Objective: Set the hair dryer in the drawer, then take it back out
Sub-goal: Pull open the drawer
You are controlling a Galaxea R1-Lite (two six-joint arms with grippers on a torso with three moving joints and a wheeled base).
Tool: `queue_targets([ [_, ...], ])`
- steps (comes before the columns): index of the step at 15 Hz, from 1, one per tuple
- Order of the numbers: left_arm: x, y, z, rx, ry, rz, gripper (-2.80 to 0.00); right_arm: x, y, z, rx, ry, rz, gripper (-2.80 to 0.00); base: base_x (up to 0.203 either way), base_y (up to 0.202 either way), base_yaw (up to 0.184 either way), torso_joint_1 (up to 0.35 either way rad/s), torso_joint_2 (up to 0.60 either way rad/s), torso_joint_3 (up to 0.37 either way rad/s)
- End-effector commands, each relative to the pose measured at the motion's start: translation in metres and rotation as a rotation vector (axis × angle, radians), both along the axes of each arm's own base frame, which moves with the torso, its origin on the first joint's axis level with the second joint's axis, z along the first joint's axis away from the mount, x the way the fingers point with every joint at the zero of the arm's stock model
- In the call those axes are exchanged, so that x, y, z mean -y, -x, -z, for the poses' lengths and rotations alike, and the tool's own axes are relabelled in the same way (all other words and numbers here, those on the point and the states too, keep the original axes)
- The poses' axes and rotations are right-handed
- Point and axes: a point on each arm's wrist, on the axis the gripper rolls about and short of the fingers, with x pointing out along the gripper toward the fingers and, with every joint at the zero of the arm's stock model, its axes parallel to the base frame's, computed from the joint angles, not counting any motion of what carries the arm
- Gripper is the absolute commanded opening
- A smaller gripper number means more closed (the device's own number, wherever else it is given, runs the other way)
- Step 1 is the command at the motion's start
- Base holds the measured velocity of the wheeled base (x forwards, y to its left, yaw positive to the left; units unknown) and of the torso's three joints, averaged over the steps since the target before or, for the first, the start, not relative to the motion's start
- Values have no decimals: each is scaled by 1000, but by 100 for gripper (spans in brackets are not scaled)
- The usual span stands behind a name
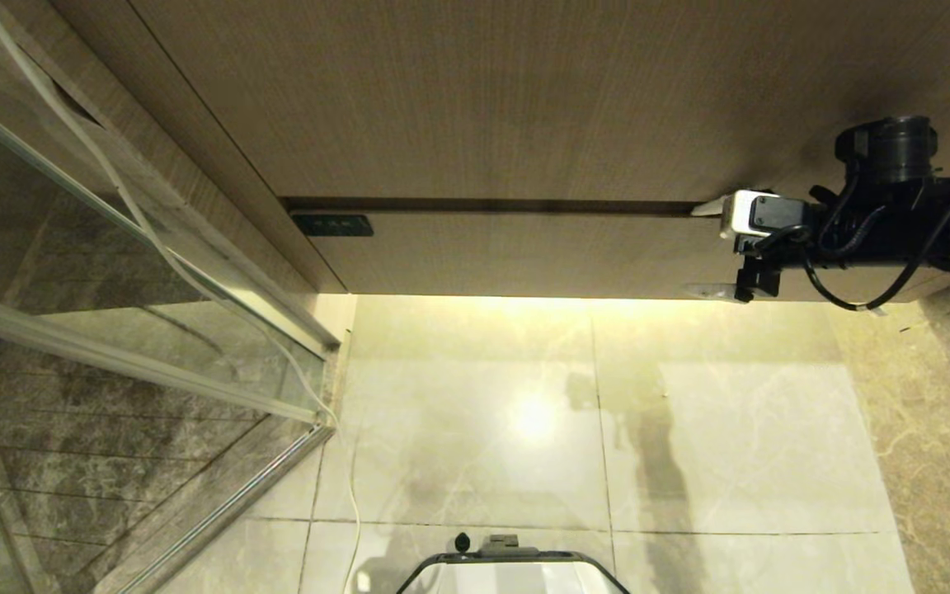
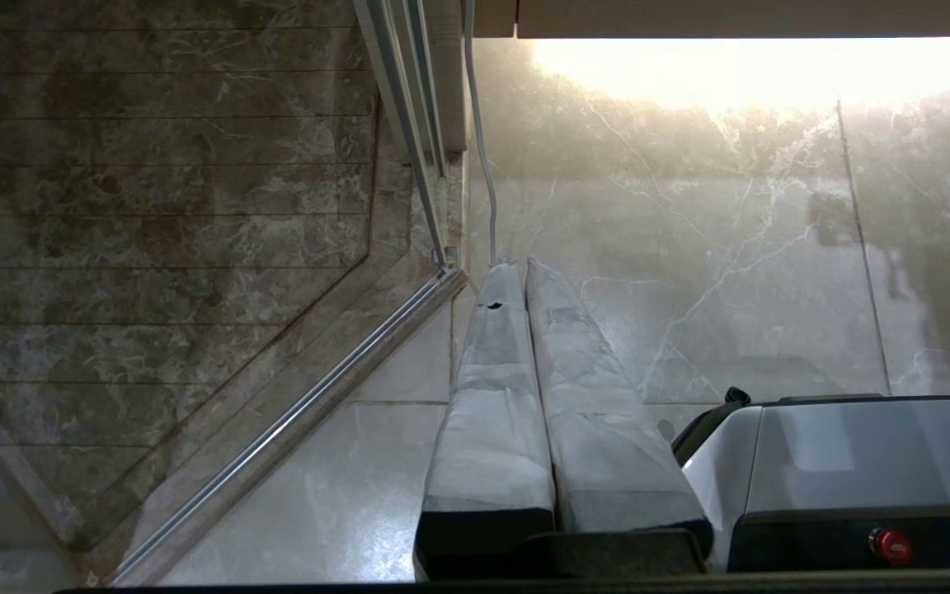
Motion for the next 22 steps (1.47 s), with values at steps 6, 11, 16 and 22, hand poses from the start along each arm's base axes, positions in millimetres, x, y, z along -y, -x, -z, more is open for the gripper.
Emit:
queue_targets([
  [6,0,0,0,0,0,-1,-280,-2,-13,8,31,5,-6,0,0,0,0,0,0,0],
  [11,0,0,0,-1,0,0,-280,-6,-25,27,-25,10,49,0,0,0,0,0,0,0],
  [16,0,0,0,0,0,0,-280,-13,-36,25,-54,-63,113,0,0,0,0,0,0,0],
  [22,0,0,0,0,0,0,-280,-22,-31,26,-169,-140,239,0,0,0,0,0,0,0],
])
